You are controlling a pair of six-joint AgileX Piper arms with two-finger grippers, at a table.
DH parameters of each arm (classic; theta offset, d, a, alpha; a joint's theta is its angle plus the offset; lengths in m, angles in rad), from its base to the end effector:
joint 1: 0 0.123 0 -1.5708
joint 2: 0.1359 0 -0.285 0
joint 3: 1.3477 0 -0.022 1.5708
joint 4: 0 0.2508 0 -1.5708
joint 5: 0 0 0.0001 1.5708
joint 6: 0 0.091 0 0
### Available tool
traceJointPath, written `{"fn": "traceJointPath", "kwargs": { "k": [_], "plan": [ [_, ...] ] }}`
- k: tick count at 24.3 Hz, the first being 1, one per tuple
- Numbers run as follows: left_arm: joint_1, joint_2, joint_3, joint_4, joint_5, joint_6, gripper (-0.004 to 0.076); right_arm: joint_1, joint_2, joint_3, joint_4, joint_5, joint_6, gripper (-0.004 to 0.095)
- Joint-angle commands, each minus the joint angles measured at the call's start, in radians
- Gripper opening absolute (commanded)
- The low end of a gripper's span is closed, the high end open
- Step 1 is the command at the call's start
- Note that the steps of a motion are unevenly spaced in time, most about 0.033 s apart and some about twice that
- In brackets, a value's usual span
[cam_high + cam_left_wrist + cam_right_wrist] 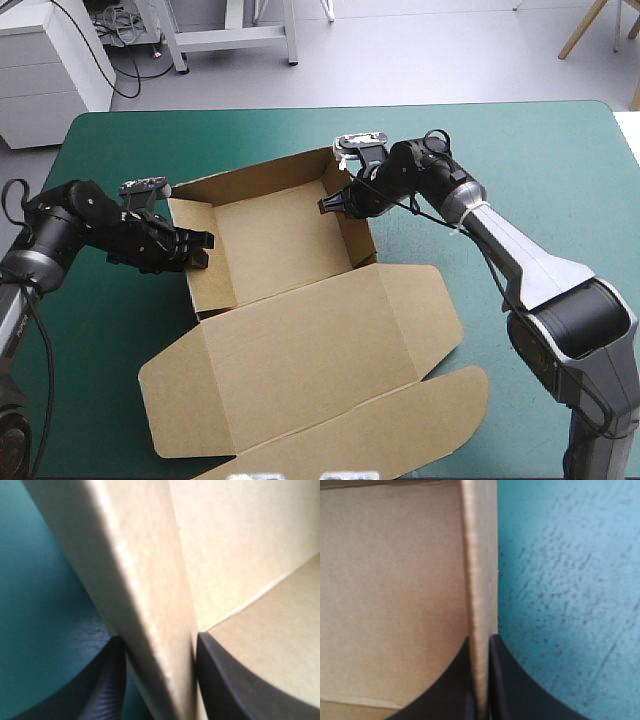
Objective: Fold the box
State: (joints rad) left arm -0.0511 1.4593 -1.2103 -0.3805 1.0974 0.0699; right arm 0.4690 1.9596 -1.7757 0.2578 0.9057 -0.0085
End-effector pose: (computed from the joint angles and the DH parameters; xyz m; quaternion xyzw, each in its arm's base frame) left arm 0.2848 -0.0447 0.3083 -0.0003 0.9719 -0.1782 0.1540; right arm 0.3875 0.2168 0.2930 -0.1787 0.9362 0.1796 0.2435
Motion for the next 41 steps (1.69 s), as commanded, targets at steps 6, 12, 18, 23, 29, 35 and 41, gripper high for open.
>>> {"fn": "traceJointPath", "kwargs": {
  "k": [6, 12, 18, 23, 29, 35, 41],
  "plan": [
    [-0.207, 0.004, -0.028, 0.275, -0.156, -0.343, -0.0010, 0.010, -0.077, -0.028, 0.078, 0.031, 0.040, -0.0014],
    [-0.332, 0.157, -0.220, 0.301, -0.167, -0.351, -0.0010, 0.010, -0.114, -0.028, -0.167, 0.237, 0.126, -0.0014],
    [-0.355, 0.373, -0.556, 0.351, 0.082, -0.332, -0.0010, 0.010, -0.142, -0.019, -0.230, 0.299, 0.134, -0.0014],
    [-0.355, 0.473, -0.680, 0.347, 0.197, -0.241, -0.0010, 0.010, -0.098, -0.019, -0.251, 0.299, 0.134, -0.0012],
    [-0.355, 0.498, -0.682, 0.344, 0.196, -0.211, 0.0006, 0.010, -0.087, -0.021, -0.331, 0.299, 0.200, 0.0280],
    [-0.357, 0.503, -0.682, 0.346, 0.192, -0.168, 0.0322, 0.010, -0.087, -0.023, -0.404, 0.299, 0.325, 0.0603],
    [-0.357, 0.493, -0.797, 0.348, 0.196, -0.110, 0.0564, 0.010, -0.099, -0.137, -0.423, 0.299, 0.278, 0.0590]
  ]
}}
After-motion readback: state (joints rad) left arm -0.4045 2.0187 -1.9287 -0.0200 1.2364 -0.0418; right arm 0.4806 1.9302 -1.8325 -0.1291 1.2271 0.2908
